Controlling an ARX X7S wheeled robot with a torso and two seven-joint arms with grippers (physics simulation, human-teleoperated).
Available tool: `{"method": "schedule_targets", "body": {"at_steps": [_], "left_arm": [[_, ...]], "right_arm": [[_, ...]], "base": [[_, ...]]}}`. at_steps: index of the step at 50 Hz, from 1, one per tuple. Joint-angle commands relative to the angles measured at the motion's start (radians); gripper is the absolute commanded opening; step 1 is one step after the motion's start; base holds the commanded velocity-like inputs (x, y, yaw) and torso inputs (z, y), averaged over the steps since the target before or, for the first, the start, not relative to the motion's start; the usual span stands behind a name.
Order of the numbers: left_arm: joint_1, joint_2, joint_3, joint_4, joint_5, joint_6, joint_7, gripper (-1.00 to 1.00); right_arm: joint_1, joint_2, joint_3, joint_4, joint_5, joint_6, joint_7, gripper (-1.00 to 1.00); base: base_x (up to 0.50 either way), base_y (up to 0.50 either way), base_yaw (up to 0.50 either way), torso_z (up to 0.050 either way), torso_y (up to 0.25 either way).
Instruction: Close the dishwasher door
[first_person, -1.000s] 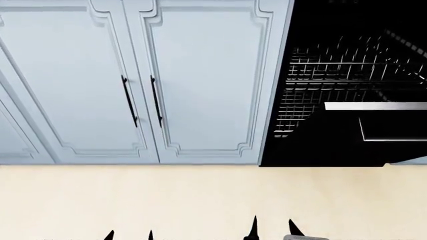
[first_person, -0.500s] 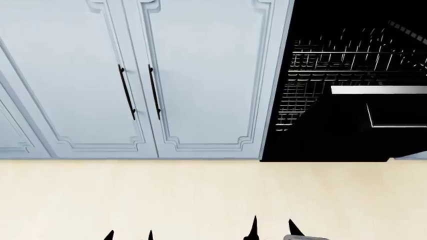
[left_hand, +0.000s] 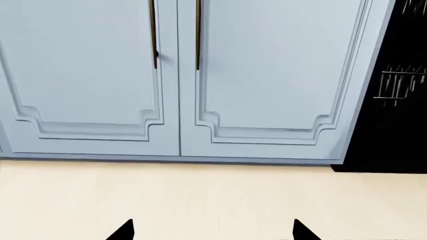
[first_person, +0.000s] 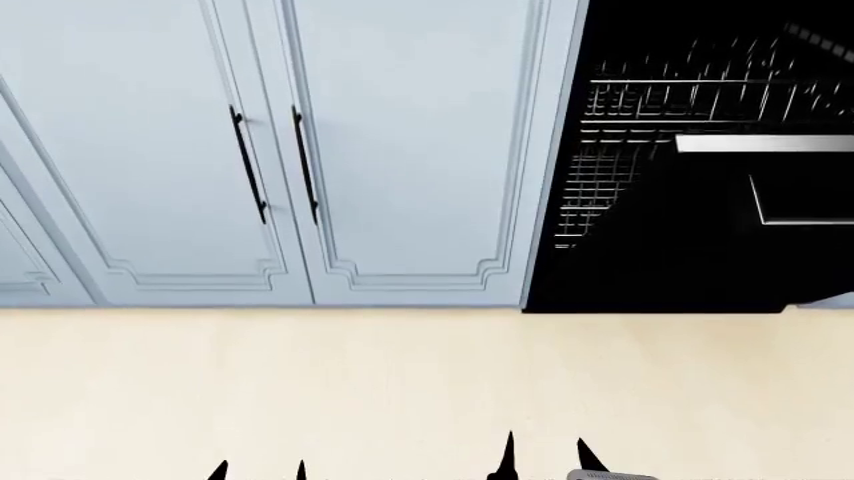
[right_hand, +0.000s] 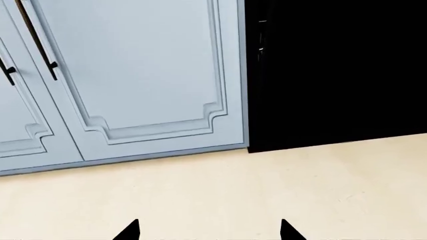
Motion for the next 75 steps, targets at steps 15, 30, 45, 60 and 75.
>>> {"method": "schedule_targets", "body": {"at_steps": [15,30,45,60,75], "left_arm": [[-0.001,-0.005,0.010,-0.001,-0.005,0.003,-0.007,1.00],[-0.001,-0.008,0.016,-0.001,-0.009,0.004,-0.011,1.00],[-0.002,-0.010,0.021,-0.002,-0.010,0.006,-0.017,1.00],[-0.002,-0.013,0.027,-0.003,-0.014,0.007,-0.020,1.00],[-0.003,-0.016,0.032,-0.003,-0.017,0.008,-0.023,1.00]], "right_arm": [[0.003,0.008,-0.011,0.002,0.008,-0.005,0.009,1.00],[0.005,0.012,-0.017,0.002,0.011,-0.007,0.014,1.00],[0.007,0.017,-0.024,0.003,0.016,-0.009,0.021,1.00],[0.009,0.021,-0.031,0.004,0.021,-0.013,0.026,1.00],[0.011,0.026,-0.038,0.005,0.025,-0.016,0.031,1.00]], "base": [[0.00,0.00,0.00,-0.050,0.060],[0.00,0.00,0.00,-0.050,0.060],[0.00,0.00,0.00,-0.050,0.060],[0.00,0.00,0.00,-0.050,0.059],[0.00,0.00,0.00,-0.050,0.059]]}}
